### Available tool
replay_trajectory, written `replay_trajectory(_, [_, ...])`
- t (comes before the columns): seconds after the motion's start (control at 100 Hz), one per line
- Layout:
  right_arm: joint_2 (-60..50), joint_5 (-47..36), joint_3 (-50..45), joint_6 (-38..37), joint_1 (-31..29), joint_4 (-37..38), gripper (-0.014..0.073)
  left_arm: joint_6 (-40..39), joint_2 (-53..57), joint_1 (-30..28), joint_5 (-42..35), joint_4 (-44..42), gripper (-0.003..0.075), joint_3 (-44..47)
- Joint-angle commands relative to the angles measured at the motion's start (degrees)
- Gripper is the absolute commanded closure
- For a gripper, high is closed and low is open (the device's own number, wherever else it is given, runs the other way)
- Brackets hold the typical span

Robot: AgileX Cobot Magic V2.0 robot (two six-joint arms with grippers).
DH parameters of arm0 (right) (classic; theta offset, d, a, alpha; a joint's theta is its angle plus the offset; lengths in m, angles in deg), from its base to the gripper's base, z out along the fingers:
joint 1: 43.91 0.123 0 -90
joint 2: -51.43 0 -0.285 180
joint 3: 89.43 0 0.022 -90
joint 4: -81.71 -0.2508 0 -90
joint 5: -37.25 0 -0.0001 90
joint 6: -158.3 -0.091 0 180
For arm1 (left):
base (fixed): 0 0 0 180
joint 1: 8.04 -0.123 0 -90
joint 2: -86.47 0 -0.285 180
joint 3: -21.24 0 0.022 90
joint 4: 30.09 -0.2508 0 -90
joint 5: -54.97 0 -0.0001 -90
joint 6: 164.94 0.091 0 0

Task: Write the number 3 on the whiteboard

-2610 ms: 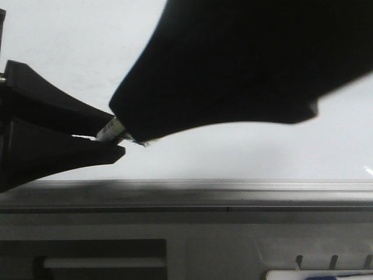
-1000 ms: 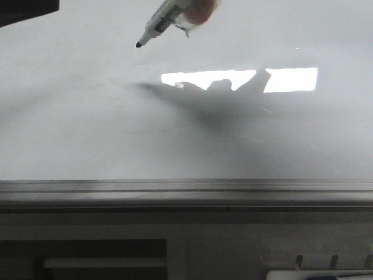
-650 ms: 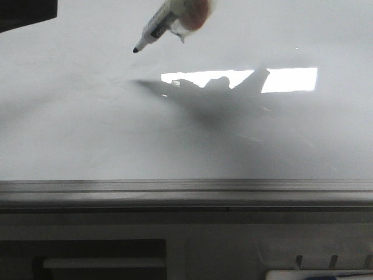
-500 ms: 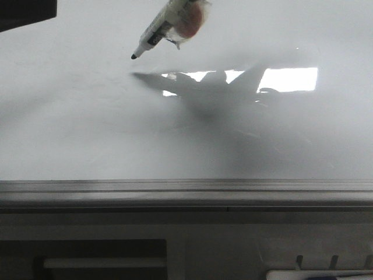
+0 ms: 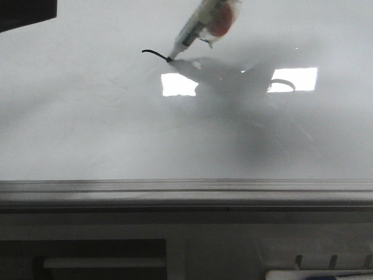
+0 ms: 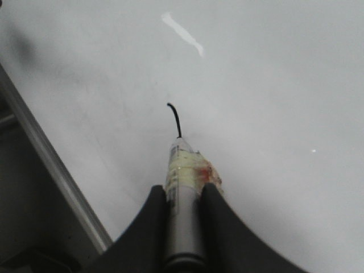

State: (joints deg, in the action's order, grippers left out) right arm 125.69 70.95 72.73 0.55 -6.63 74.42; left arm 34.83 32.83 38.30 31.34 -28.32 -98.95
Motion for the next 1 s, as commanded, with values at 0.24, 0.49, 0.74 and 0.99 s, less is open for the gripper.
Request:
replay_trajectory(0.24, [1.69,-1.84,0.76,-1.7,1.04,0.57,0.0653,-0.76,0.34,0.32,-4.27,0.63,0.023,-1.51])
replay_trajectory(0.49, [2.07,-1.5,0.76,-1.7,1.43,0.69,0.0653,-0.76,0.34,0.32,-4.27,0.63,0.023,-1.51])
replay_trajectory(0.74, [-0.47,6.22,0.43,-2.91,1.43,1.29,0.0653,-0.76,0.34,0.32,-4.27,0.63,0.023,-1.51])
replay_trajectory(0.99, [3.64,-1.31,-1.28,-2.91,4.34,-0.07,0.0653,-0.76,0.34,0.32,-4.18,0.63,0.023,-1.51])
